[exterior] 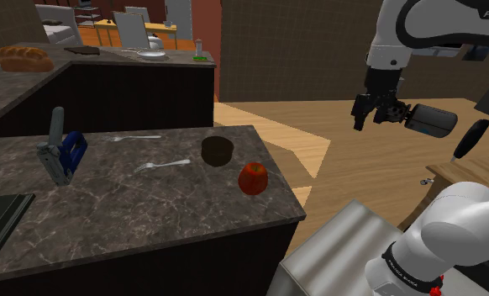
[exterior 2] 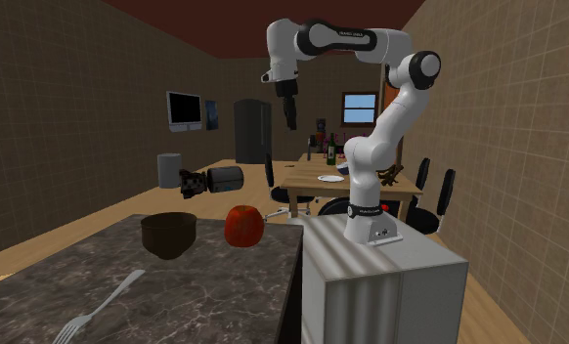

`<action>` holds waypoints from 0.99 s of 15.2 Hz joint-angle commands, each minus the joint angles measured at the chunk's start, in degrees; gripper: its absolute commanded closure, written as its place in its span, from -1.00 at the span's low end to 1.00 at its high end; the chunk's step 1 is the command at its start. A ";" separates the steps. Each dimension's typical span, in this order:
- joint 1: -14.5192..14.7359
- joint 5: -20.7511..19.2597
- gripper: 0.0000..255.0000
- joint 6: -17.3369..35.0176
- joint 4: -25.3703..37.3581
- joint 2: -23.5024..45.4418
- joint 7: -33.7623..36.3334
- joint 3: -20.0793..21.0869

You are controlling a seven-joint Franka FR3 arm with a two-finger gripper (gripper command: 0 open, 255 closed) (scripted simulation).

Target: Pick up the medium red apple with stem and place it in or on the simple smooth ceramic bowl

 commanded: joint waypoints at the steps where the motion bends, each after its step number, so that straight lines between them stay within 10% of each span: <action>1: 0.00 0.00 -1.00 0.00 0.00 0.00 0.00 0.00; 15: 5.54 9.01 -1.00 24.50 -3.25 14.95 8.83 8.34</action>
